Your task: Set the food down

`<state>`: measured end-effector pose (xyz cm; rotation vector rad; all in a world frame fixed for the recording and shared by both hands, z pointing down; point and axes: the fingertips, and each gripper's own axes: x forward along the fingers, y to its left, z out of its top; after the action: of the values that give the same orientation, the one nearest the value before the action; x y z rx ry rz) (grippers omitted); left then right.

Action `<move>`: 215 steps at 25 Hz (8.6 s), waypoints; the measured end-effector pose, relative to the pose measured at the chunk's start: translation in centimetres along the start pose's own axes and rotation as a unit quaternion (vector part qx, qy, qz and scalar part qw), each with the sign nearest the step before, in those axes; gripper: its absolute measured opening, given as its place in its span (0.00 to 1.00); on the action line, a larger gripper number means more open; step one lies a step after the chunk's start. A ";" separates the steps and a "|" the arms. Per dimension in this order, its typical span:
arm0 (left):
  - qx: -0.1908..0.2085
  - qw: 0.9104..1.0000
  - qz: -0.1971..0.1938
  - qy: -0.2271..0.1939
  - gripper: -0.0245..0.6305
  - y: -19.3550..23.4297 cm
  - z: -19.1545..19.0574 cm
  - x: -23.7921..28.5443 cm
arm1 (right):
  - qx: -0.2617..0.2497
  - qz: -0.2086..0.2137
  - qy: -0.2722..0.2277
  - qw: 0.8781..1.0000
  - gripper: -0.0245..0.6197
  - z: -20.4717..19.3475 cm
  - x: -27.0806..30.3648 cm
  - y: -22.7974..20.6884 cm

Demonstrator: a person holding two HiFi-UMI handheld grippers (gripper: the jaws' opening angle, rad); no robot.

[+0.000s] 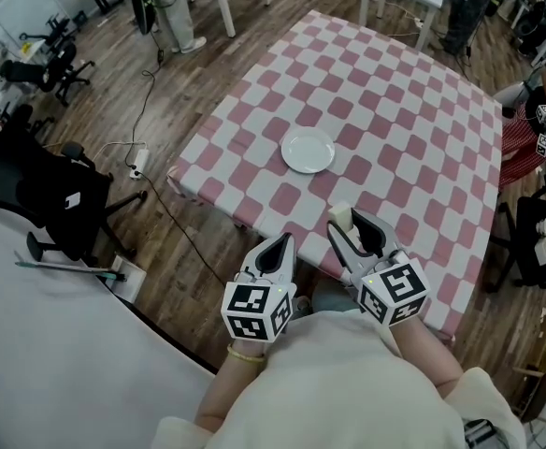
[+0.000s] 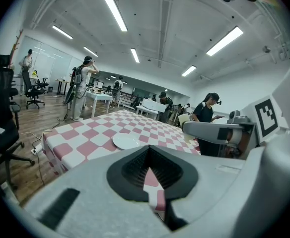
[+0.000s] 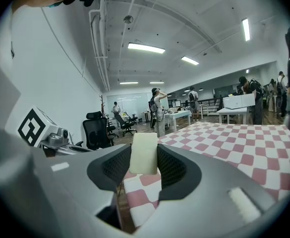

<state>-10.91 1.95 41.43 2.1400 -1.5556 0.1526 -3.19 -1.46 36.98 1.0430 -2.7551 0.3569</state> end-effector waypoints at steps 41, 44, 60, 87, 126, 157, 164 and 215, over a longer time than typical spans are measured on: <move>0.008 0.999 -0.028 0.041 0.04 8.4 5.7 12.2 | 0.003 -0.030 0.035 0.999 0.30 2.0 14.5 -8.7; 0.004 0.998 -0.029 0.049 0.04 8.9 5.5 12.9 | 0.005 -0.035 0.042 0.999 0.30 1.8 15.5 -9.4; -0.009 0.996 -0.028 0.079 0.04 12.6 5.4 18.5 | 0.009 -0.051 0.094 0.994 0.30 -0.7 21.1 -13.4; -0.024 0.991 -0.020 0.133 0.04 16.5 2.8 25.5 | -0.002 -0.049 0.212 0.976 0.30 -8.6 28.1 -17.4; -0.034 0.988 -0.021 0.146 0.04 16.0 1.2 25.9 | -0.019 -0.033 0.264 0.964 0.30 -11.8 29.1 -16.8; 0.003 0.990 -0.053 0.127 0.04 11.7 2.4 22.3 | -0.003 -0.085 0.186 0.979 0.08 -6.3 23.9 -14.7; 0.013 0.990 -0.061 0.124 0.04 10.6 2.3 21.1 | 0.009 -0.100 0.168 0.981 0.05 -5.6 21.8 -14.3; 0.058 0.990 -0.101 0.083 0.04 0.8 -0.2 12.0 | 0.032 -0.126 0.079 0.988 0.05 -4.2 7.0 -7.9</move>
<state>-7.49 -8.50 46.22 2.2953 -1.2566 0.3503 -2.82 -10.40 43.97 1.3013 -2.4516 0.4682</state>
